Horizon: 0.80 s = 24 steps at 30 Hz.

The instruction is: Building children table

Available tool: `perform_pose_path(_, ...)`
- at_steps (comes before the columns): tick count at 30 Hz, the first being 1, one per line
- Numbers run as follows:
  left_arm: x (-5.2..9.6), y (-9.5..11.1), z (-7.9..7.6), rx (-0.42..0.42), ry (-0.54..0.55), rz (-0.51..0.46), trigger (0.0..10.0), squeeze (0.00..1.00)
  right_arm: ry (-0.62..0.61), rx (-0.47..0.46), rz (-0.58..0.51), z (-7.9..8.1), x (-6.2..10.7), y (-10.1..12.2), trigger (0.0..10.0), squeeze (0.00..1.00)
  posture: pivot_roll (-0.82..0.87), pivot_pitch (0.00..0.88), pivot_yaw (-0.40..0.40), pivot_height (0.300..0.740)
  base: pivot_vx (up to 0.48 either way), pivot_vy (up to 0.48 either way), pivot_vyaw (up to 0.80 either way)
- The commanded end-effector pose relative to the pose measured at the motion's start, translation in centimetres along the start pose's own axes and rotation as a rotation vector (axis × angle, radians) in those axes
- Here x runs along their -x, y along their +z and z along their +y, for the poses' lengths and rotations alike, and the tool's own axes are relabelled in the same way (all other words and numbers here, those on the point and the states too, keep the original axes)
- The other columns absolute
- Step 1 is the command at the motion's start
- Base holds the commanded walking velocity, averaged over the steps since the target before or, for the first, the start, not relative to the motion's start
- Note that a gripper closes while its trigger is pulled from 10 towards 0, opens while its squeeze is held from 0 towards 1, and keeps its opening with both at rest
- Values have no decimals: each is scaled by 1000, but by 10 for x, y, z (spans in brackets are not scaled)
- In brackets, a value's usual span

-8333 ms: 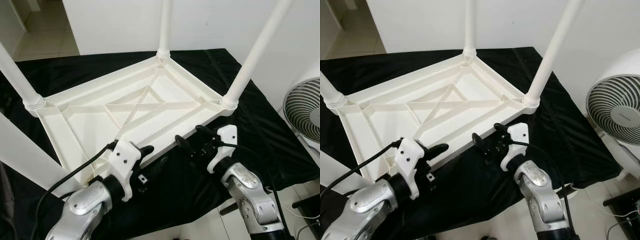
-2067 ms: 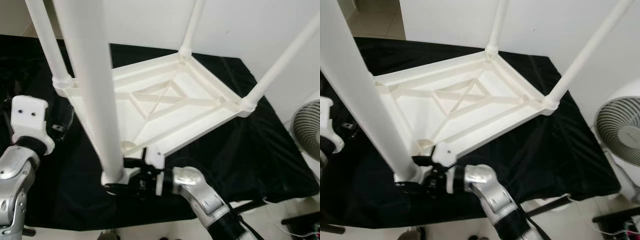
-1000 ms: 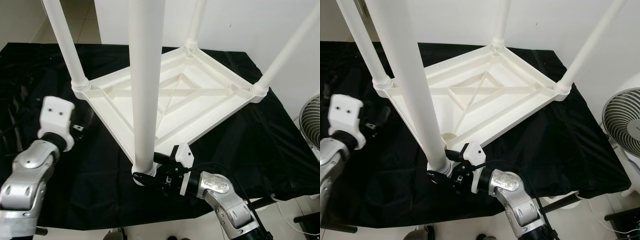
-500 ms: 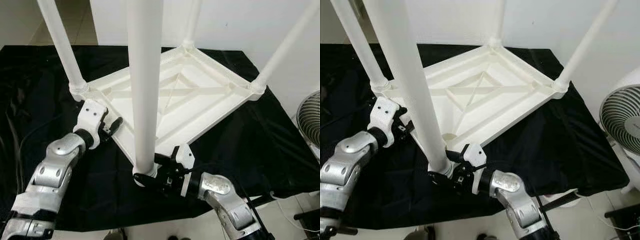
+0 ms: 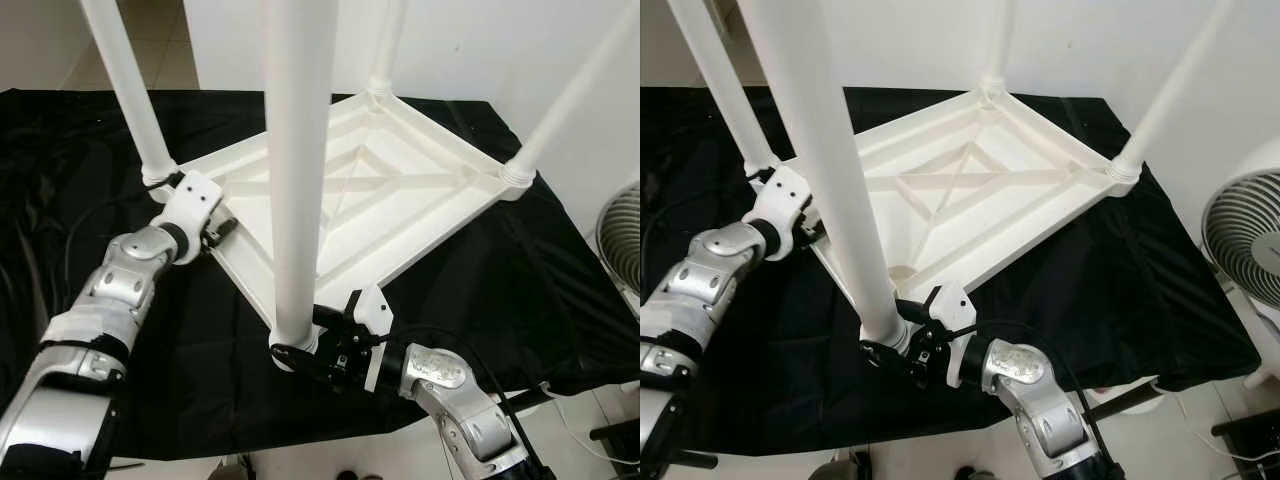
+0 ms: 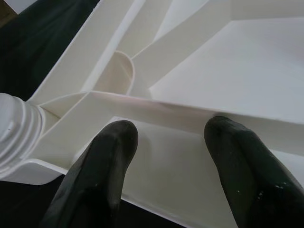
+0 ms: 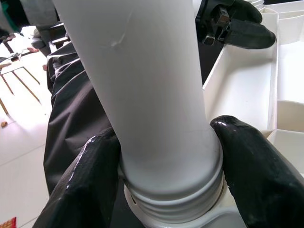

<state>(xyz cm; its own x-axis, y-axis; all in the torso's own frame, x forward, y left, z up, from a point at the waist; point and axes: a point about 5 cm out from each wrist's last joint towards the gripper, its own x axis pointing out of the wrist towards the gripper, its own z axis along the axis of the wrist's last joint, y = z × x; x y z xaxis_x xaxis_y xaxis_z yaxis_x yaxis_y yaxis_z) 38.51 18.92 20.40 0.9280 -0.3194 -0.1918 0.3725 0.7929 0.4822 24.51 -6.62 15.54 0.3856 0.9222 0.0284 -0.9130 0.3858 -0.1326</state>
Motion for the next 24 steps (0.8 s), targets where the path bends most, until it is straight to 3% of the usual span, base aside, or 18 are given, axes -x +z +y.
perform_pose_path(1, 1, -21, -2, -50, -20, 104, 10000, 0, -2, 35, -67, 1, 2, 15, 10000, 0, 103, 200, 1, 740, 0, 0, 0)
perform_pose_path(8, 9, -41, 1, -152, -144, 231, 10000, 0, -53, 14, -90, 4, 4, 16, 10000, 0, 106, 204, 14, 740, 0, 0, 0)
perform_pose_path(11, 20, -53, 1, -201, -230, 271, 10000, 0, -82, 8, -106, 4, 5, 18, 10000, 0, 109, 206, 21, 740, 0, 0, 0)
perform_pose_path(24, 46, -68, -8, -231, -398, 290, 10000, 0, -212, 17, -170, -9, 13, 26, 10000, 0, 114, 207, 18, 740, 0, 0, 0)
